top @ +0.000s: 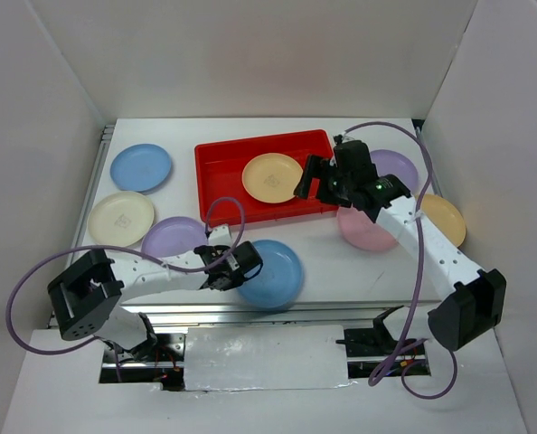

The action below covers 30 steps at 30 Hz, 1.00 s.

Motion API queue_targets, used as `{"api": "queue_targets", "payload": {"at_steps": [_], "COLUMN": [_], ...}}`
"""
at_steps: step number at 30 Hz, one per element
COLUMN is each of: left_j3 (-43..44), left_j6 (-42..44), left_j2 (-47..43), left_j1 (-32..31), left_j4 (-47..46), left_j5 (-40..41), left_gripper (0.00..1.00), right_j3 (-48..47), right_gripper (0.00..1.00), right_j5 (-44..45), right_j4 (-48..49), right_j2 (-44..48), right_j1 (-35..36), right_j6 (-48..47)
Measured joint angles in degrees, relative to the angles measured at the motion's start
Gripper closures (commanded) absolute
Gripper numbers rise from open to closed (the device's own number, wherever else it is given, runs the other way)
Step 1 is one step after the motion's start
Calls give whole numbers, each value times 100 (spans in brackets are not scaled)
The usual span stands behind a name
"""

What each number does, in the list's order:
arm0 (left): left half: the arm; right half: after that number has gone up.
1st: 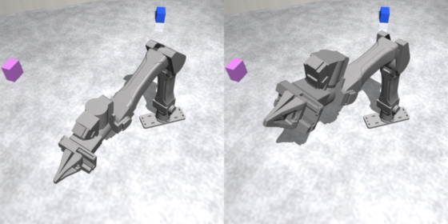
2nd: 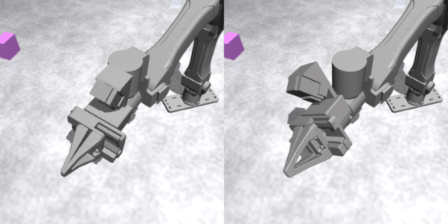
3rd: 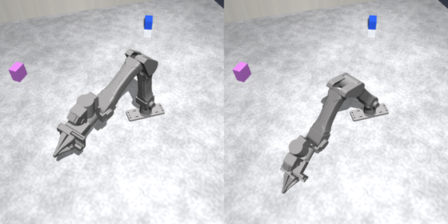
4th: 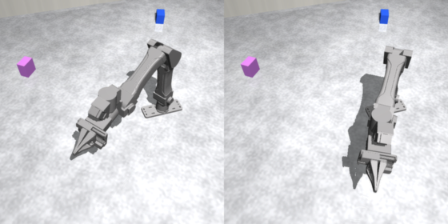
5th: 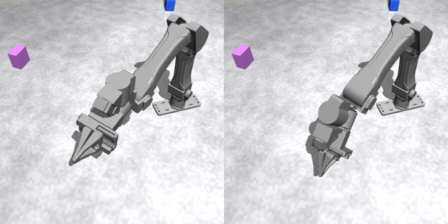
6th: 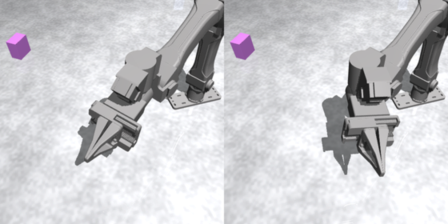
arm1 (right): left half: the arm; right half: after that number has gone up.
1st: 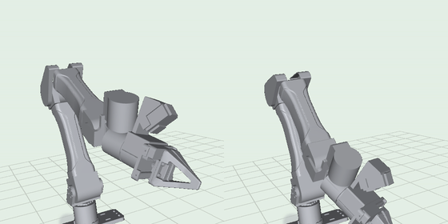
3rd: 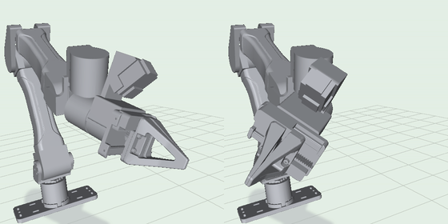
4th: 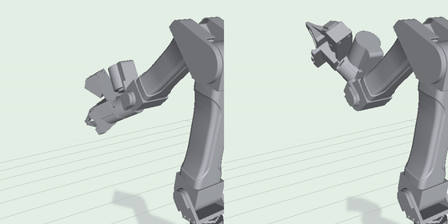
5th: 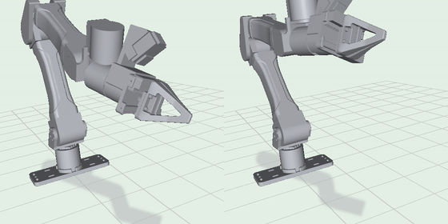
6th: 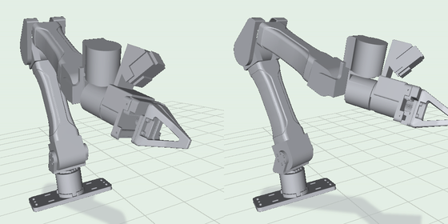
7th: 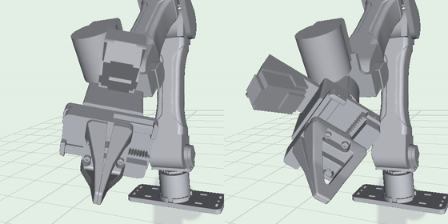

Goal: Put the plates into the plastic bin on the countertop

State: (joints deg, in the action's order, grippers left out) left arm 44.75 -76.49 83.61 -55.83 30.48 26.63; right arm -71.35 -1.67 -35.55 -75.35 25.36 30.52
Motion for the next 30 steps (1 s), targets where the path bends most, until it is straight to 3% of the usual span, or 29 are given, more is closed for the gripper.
{"api": "queue_targets", "payload": {"at_steps": [1,8,14,17,22,26,30], "left_j3": [46,341,1082,1626,2640,3836,5257], "left_j6": [-109,-632,197,933,2011,2774,3307], "left_j2": [4,-50,-632,-977,-927,280,2151], "left_j1": [-116,-699,-848,-289,1462,2627,3209], "left_j4": [-42,157,927,833,448,-13,-321], "left_j5": [28,369,514,293,-352,-920,-1368], "left_gripper": [100,100,100,100,100,100,100], "right_j3": [24,286,927,1298,1847,2146,2564], "right_gripper": [0,0,0,0,0,0,0], "right_j5": [4,37,-74,-79,-339,-782,-1338], "right_j4": [0,44,234,435,697,1036,1228], "right_j2": [2,68,726,1237,2052,2149,2157], "right_j1": [0,-79,-852,-1353,-1998,-2459,-2933], "right_j6": [-2,-17,197,387,621,848,1034]}}
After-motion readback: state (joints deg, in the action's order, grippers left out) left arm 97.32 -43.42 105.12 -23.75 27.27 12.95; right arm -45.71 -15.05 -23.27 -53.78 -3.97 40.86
